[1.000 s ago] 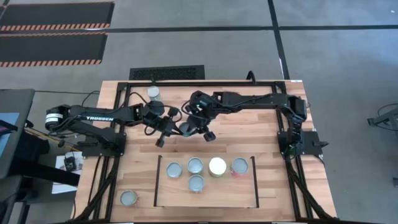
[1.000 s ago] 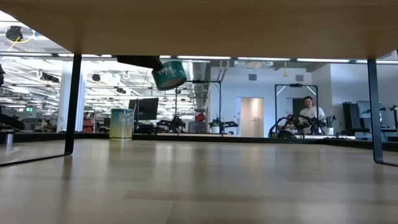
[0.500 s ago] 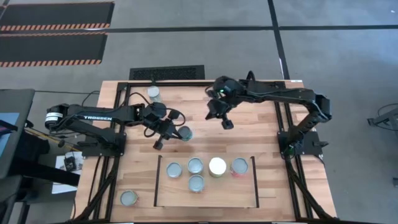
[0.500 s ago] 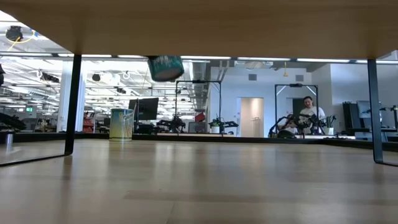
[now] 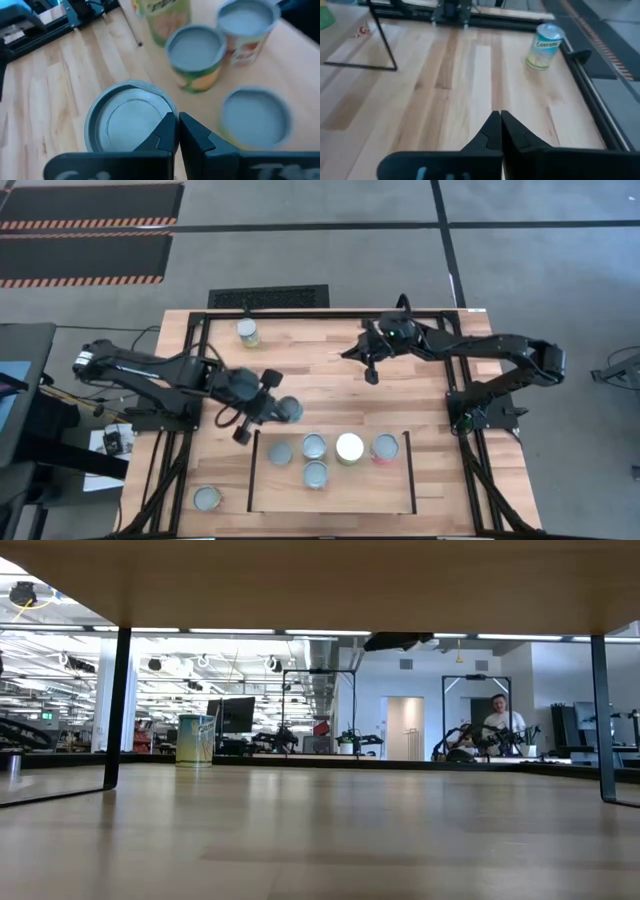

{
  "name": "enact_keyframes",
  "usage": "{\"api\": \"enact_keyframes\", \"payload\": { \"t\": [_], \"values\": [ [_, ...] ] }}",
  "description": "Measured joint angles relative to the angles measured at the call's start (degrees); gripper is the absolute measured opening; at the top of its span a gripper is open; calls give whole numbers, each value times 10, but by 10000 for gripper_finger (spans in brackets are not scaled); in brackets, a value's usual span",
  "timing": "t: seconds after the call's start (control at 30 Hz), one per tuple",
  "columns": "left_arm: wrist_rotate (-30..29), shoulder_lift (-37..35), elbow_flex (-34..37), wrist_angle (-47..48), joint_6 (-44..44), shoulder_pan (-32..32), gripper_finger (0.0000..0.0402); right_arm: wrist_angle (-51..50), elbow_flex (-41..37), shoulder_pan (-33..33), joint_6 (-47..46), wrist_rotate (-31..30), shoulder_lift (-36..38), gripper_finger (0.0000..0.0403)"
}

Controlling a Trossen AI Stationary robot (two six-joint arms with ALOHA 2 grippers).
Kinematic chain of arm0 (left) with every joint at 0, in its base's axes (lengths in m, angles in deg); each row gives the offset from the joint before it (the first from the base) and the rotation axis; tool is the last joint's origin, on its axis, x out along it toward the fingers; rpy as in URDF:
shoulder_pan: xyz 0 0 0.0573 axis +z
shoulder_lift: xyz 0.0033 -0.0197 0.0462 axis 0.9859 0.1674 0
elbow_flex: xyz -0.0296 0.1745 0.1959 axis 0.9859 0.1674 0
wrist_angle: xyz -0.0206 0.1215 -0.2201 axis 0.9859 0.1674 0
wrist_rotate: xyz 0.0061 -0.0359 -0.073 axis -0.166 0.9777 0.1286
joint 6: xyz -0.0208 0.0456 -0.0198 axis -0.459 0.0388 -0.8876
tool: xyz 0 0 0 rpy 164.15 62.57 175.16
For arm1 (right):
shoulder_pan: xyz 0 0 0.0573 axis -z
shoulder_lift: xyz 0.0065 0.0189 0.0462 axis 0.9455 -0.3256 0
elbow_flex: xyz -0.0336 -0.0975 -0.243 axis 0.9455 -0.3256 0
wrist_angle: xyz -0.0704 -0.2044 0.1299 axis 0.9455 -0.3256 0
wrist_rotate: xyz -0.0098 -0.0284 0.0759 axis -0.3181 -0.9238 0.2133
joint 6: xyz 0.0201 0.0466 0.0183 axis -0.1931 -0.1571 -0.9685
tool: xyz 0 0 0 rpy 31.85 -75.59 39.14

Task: Pick and place cans onto a shelf
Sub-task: Put the blue tuna can on the shelf aligned with other cans on the shelf

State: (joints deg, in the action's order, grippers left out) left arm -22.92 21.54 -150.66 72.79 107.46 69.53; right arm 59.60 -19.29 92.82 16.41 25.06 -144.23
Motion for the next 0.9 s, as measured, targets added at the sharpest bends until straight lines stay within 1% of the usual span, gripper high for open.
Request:
{"api": "enact_keyframes", "payload": {
  "t": [0.1,0.27,0.4,0.5,0.63,0.7,0.9],
  "values": [
    [-22,0,-24,13,-38,-45,0,17,-16,0,-13,-15,4,6],
    [-65,0,-57,17,-89,-128,0,38,-16,0,-24,-30,1,9],
    [-116,0,-69,17,-141,-192,0,62,-16,0,-37,-32,0,8],
    [-149,12,-69,12,-172,-233,0,71,-16,0,-38,-50,0,9],
    [-175,49,-69,-12,-197,-278,0,77,-16,1,-45,-64,0,11],
    [-177,72,-73,-13,-207,-294,0,76,-16,4,-49,-71,0,11],
    [-184,164,-130,-9,-222,-326,0,77,-16,5,-59,-72,0,11]
  ]
}}
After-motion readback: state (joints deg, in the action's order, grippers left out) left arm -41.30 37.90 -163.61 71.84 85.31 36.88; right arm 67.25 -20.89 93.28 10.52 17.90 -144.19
